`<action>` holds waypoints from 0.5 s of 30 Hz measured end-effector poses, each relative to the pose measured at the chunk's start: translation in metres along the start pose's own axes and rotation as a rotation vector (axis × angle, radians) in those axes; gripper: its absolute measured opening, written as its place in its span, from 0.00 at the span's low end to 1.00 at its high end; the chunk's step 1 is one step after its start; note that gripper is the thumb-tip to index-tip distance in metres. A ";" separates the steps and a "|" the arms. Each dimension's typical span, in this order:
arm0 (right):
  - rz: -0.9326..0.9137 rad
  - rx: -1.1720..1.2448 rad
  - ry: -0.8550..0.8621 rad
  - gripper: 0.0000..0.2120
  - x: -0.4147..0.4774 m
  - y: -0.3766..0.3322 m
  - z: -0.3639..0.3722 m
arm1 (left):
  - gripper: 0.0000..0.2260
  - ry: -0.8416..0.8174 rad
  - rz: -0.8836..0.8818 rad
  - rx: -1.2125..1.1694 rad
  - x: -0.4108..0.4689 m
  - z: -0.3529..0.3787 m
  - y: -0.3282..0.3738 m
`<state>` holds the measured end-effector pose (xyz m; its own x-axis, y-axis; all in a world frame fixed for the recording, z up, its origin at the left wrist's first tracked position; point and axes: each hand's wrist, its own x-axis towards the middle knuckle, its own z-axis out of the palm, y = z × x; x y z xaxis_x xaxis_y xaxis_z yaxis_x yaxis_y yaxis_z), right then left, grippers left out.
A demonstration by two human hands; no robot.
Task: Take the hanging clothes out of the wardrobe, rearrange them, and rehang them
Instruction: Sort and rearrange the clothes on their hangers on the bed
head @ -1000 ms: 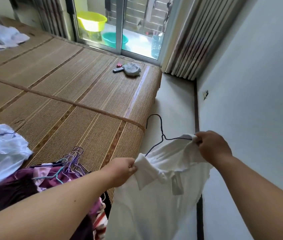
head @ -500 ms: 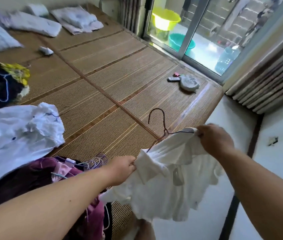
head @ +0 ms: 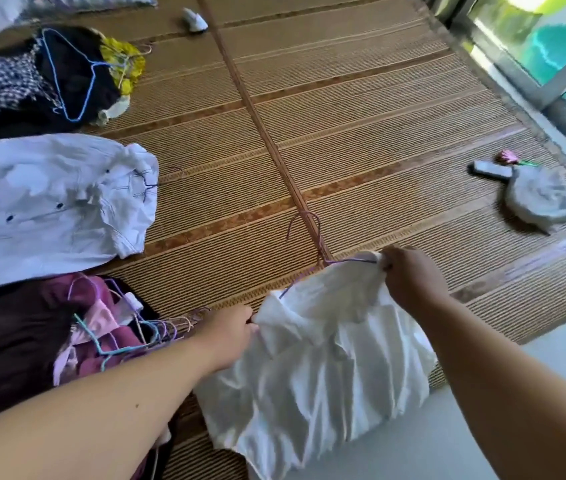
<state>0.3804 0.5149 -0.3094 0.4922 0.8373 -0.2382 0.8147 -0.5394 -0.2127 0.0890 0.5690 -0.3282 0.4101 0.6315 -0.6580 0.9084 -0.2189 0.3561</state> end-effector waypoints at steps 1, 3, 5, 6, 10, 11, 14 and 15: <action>-0.025 -0.001 0.017 0.10 0.012 0.001 0.013 | 0.14 0.017 -0.026 0.008 0.011 0.001 -0.003; -0.057 -0.024 0.025 0.13 0.037 0.001 0.041 | 0.11 0.039 -0.068 -0.001 0.035 0.001 -0.010; -0.063 -0.030 0.013 0.13 0.055 0.000 0.067 | 0.07 0.044 -0.096 -0.015 0.056 0.002 -0.016; -0.063 -0.029 0.003 0.12 0.062 0.000 0.080 | 0.07 0.049 -0.109 -0.022 0.067 0.003 -0.020; -0.091 -0.049 -0.055 0.13 0.079 -0.001 0.123 | 0.05 0.067 -0.155 -0.051 0.105 0.017 -0.031; -0.081 -0.047 -0.058 0.13 0.083 -0.001 0.130 | 0.05 0.078 -0.169 -0.063 0.113 0.022 -0.033; -0.036 -0.024 -0.065 0.13 0.097 0.001 0.144 | 0.07 0.127 -0.198 -0.096 0.132 0.035 -0.035; -0.029 -0.013 -0.067 0.13 0.100 0.002 0.148 | 0.07 0.145 -0.206 -0.114 0.137 0.039 -0.034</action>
<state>0.3856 0.5848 -0.4741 0.4470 0.8444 -0.2953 0.8326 -0.5134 -0.2079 0.1171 0.6339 -0.4564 0.1940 0.7558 -0.6254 0.9532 0.0055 0.3024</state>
